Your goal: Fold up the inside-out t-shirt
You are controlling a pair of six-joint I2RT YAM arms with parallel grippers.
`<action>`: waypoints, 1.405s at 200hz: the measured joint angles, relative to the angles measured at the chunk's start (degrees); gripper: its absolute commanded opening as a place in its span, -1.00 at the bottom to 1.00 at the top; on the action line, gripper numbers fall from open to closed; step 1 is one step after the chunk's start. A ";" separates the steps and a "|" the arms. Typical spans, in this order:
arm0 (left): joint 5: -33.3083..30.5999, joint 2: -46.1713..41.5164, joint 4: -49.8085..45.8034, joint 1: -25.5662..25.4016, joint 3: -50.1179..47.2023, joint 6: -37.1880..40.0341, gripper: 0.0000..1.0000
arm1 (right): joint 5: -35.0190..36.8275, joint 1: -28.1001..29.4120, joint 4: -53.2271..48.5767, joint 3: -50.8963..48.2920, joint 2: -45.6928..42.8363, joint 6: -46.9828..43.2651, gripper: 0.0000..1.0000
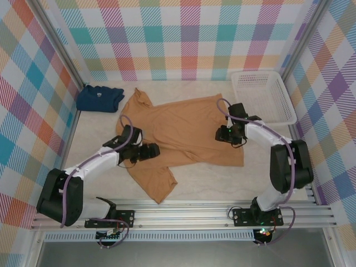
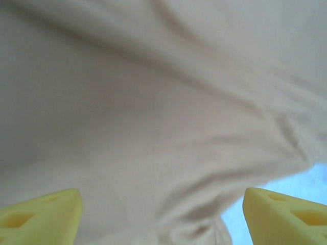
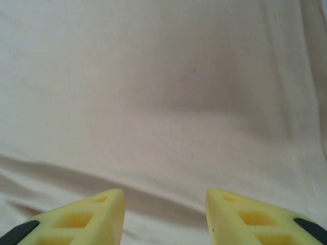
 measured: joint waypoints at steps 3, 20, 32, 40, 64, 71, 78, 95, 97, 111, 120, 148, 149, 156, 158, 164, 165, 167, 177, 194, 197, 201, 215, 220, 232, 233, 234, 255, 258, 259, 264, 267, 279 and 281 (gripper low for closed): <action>0.31 -0.02 -0.17 -0.50 -0.57 -0.42 0.63 | 0.15 0.04 0.37 0.68 1.07 -0.04 -0.10; 2.10 -0.09 -1.14 -2.75 -3.72 -2.10 0.62 | 1.92 0.46 1.55 4.22 6.23 -0.26 -0.11; 3.06 -0.09 -2.12 -3.41 -5.18 -2.89 0.61 | 3.48 0.70 1.57 5.81 9.09 -0.68 -0.12; 3.30 -0.17 -2.03 -3.45 -5.55 -3.04 0.60 | 4.48 0.85 1.42 6.34 10.36 -0.90 -0.12; 3.23 -0.59 -1.86 -3.45 -6.16 -3.72 0.54 | 7.91 1.11 -0.35 7.39 12.98 -1.31 -0.13; 3.15 -1.05 -1.77 -3.45 -6.56 -4.13 0.53 | 8.79 1.14 -0.81 7.80 12.98 -1.36 -0.13; 3.06 -1.73 -1.84 -3.45 -7.04 -4.50 0.52 | 9.92 1.22 -1.36 8.07 12.98 -1.36 -0.13; 2.23 -4.02 -2.69 -3.45 -8.41 -5.73 0.51 | 12.00 1.20 -2.82 8.11 13.18 -1.36 -0.13; 2.10 -4.42 -2.95 -3.45 -8.59 -6.01 0.51 | 12.22 1.16 -2.97 8.11 13.20 -1.36 -0.13; 0.79 -7.06 -4.63 -3.45 -9.86 -7.30 0.50 | 13.18 1.11 -3.67 8.24 13.20 -1.33 -0.13; -0.22 -8.90 -6.08 -3.45 -10.67 -8.13 0.50 | 13.62 1.11 -4.28 8.46 13.35 -1.33 -0.13; -3.32 -14.69 -10.93 -3.61 -12.70 -11.13 0.49 | 14.12 1.11 -5.73 9.60 14.08 -1.33 -0.13; -3.41 -14.84 -11.04 -3.61 -12.72 -11.21 0.49 | 14.14 1.11 -5.75 9.66 14.12 -1.33 -0.13; -4.04 -16.17 -12.22 -3.61 -12.98 -11.85 0.50 | 14.12 1.11 -5.90 9.92 14.27 -1.36 -0.12; -4.31 -16.55 -12.61 -3.63 -13.00 -12.02 0.51 | 14.10 1.11 -5.92 9.94 14.27 -1.36 -0.12; -4.85 -17.51 -13.57 -3.63 -12.98 -12.15 0.53 | 14.03 1.11 -5.97 10.10 14.32 -1.38 -0.11; -5.01 -17.73 -13.70 -3.63 -12.98 -12.22 0.53 | 14.03 1.11 -5.97 10.12 14.32 -1.38 -0.11; -5.11 -17.92 -13.88 -3.63 -12.98 -12.31 0.54 | 14.03 1.11 -5.97 10.12 14.34 -1.40 -0.11; -6.51 -19.39 -15.13 -3.61 -12.44 -12.26 0.57 | 13.51 1.11 -5.79 10.14 14.34 -1.60 -0.10; -8.72 -19.87 -16.06 -3.39 -9.22 -11.67 0.58 | 11.78 1.14 -5.20 10.12 14.16 -2.27 -0.07; -9.07 -19.65 -15.91 -3.23 -8.41 -11.41 0.58 | 11.39 1.18 -5.01 10.10 14.03 -2.43 -0.07; -9.53 -19.30 -15.74 -3.08 -7.15 -11.17 0.58 | 10.91 1.22 -4.68 10.01 13.88 -2.64 -0.06; -10.71 -16.55 -13.68 -1.92 -2.45 -9.55 0.59 | 8.94 1.36 -2.69 8.61 11.76 -3.15 -0.05; -11.02 -15.10 -12.46 -1.22 -0.92 -8.83 0.59 | 8.24 1.44 -2.25 7.76 10.51 -3.15 -0.05; -11.89 -10.86 -8.87 1.05 2.38 -7.52 0.59 | 7.04 1.68 -1.81 5.57 6.93 -3.06 -0.04; -11.85 -10.36 -8.31 1.31 2.78 -7.37 0.59 | 6.82 1.70 -1.75 5.27 6.45 -3.08 -0.04; -11.87 -10.14 -8.13 1.44 2.95 -7.30 0.59 | 6.71 1.70 -1.70 5.14 6.23 -3.08 -0.04; -12.57 -0.02 -2.12 6.47 8.35 -5.14 0.58 | 5.16 1.92 -2.25 1.73 0.17 -2.60 -0.04; -12.66 1.88 -1.38 7.23 9.20 -4.74 0.58 | 5.14 1.92 -2.54 1.33 -0.52 -2.43 -0.04; -12.68 2.29 -1.22 7.41 9.42 -4.68 0.58 | 5.09 1.92 -2.54 1.25 -0.68 -2.40 -0.04; -12.70 5.25 0.02 8.46 10.97 -4.24 0.58 | 4.90 1.97 -2.84 0.66 -1.51 -2.25 -0.04; -12.66 7.15 0.63 9.14 12.13 -3.98 0.58 | 4.72 1.97 -2.97 0.22 -2.01 -2.14 -0.04; -12.46 14.40 2.99 11.06 16.33 -2.91 0.58 | 4.39 1.97 -3.74 -1.64 -3.34 -1.44 -0.04; -12.41 15.10 3.13 11.21 16.83 -2.78 0.58 | 4.28 1.97 -3.85 -2.01 -3.50 -1.27 -0.04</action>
